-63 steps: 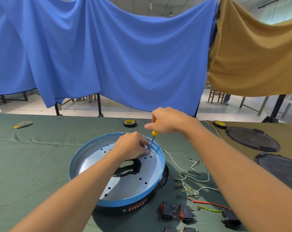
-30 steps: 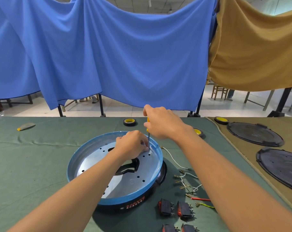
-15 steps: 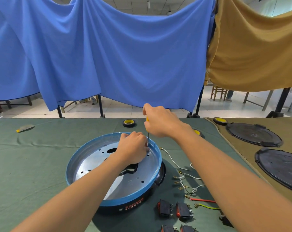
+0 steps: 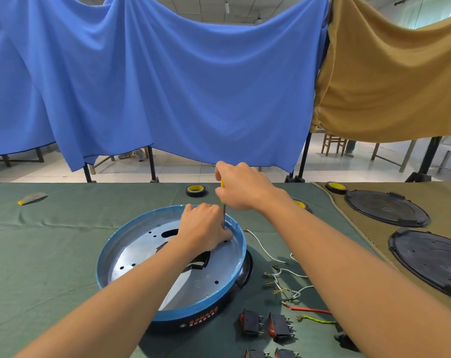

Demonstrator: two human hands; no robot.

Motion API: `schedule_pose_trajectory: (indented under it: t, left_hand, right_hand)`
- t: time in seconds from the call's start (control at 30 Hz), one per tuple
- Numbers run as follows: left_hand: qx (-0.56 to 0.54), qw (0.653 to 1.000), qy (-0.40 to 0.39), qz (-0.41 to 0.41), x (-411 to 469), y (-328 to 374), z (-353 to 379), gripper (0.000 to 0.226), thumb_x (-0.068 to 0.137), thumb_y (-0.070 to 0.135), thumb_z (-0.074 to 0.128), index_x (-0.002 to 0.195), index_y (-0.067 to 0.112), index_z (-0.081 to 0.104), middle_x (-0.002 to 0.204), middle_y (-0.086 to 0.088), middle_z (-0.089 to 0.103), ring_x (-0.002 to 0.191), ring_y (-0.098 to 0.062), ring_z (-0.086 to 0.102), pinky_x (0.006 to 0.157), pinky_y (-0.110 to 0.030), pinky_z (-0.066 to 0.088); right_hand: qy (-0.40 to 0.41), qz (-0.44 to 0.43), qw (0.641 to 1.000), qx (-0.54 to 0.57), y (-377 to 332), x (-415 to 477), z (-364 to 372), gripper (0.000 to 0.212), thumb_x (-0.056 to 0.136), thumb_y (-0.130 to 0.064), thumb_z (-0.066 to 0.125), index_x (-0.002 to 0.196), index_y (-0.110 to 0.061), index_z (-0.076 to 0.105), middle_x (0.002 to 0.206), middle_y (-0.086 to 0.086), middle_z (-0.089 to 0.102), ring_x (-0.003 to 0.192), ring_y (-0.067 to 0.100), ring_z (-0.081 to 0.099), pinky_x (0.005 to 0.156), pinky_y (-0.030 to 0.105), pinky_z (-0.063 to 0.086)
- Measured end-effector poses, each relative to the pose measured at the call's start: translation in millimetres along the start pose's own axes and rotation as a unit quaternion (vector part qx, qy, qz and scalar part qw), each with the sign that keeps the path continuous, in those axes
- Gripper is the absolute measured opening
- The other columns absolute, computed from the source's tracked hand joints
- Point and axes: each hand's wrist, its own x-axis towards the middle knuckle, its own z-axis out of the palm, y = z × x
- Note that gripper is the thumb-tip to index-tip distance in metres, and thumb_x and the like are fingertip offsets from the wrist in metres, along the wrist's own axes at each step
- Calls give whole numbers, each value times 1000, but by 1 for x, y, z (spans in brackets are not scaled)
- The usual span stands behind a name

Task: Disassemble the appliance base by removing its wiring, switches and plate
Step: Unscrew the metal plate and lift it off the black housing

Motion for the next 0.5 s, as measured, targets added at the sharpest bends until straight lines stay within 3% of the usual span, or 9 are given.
schedule_pose_trajectory:
  t: [0.1, 0.33, 0.4, 0.5]
  left_hand:
    - [-68, 997, -34, -29, 1, 1, -1, 26, 78, 37, 68, 79, 13, 56, 79, -4, 58, 72, -25, 56, 58, -31, 40]
    - [-119, 991, -59, -24, 3, 6, -3, 19, 80, 24, 67, 85, 8, 58, 89, -10, 62, 83, -29, 55, 63, -34, 43]
    - [-118, 990, -75, -20, 3, 6, -3, 18, 81, 22, 64, 86, 4, 65, 88, -14, 63, 83, -32, 57, 64, -36, 46]
    - [-90, 992, -88, 14, 2, 6, -5, 19, 88, 20, 60, 85, 1, 60, 87, -15, 61, 77, -32, 56, 61, -36, 43]
  right_hand:
    - [2, 1, 1000, -1, 0, 0, 0, 18, 92, -20, 49, 109, -18, 47, 92, 3, 46, 84, 28, 46, 66, 37, 35]
    - [38, 17, 999, 34, 5, -3, -3, 22, 88, -21, 51, 110, -21, 49, 95, 6, 51, 86, 31, 50, 66, 36, 38]
    - [58, 39, 995, 69, 11, -6, -7, 24, 87, -23, 52, 110, -24, 49, 95, 5, 50, 87, 31, 48, 67, 35, 37]
    - [88, 70, 987, 117, 24, -12, -9, 21, 86, -26, 53, 106, -26, 50, 95, 2, 56, 90, 29, 51, 67, 34, 37]
